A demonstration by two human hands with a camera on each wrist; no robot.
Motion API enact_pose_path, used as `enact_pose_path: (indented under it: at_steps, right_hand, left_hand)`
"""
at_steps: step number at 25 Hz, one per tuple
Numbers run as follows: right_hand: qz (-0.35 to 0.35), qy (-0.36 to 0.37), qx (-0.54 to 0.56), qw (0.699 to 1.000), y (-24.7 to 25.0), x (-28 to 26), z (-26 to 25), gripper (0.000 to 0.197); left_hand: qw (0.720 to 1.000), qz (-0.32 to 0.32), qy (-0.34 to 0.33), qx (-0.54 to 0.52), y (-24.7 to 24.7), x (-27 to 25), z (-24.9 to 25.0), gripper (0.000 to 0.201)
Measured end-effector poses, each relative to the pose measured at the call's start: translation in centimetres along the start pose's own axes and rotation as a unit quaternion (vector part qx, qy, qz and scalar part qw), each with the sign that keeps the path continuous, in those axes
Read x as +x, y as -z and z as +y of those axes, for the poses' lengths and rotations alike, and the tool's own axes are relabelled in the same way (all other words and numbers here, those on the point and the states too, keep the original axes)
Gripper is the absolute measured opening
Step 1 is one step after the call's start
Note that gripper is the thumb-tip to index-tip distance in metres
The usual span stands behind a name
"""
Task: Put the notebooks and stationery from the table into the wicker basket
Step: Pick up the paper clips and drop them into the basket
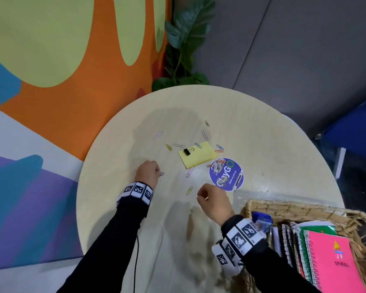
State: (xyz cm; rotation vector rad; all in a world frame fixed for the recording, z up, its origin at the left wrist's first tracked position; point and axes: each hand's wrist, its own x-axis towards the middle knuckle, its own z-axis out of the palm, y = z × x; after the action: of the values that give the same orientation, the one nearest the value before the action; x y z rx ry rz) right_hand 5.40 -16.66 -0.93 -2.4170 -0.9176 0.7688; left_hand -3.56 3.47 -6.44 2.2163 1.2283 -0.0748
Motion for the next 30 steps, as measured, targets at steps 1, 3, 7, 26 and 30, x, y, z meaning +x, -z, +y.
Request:
enact_pose_path:
  at_steps: [1, 3, 7, 26, 30]
  right_hand:
    - [0.000, -0.008, -0.010, 1.000, -0.4, 0.5, 0.1, 0.015]
    - [-0.002, 0.000, -0.045, 0.999, -1.1, 1.7, 0.2, 0.019]
    - [-0.057, 0.104, -0.153, 0.981, -2.2, 3.7, -0.2, 0.026]
    - [-0.061, 0.116, -0.192, 0.973, 11.5, -1.7, -1.8, 0.017]
    - [-0.083, 0.072, -0.134, 0.985, 14.9, -8.7, 4.0, 0.018]
  left_hand:
    - [1.000, -0.016, 0.004, 0.011, 0.0, 0.4, 0.0, 0.019]
    - [0.996, -0.065, 0.005, 0.056, -0.2, 0.9, 0.1, 0.025]
    - [0.983, -0.056, -0.025, 0.173, -1.4, 0.2, 0.1, 0.029]
    - [0.991, 0.013, -0.033, -0.131, -1.3, -8.6, 2.7, 0.016]
    - [0.986, -0.010, -0.070, -0.152, -0.9, -12.5, 5.8, 0.021]
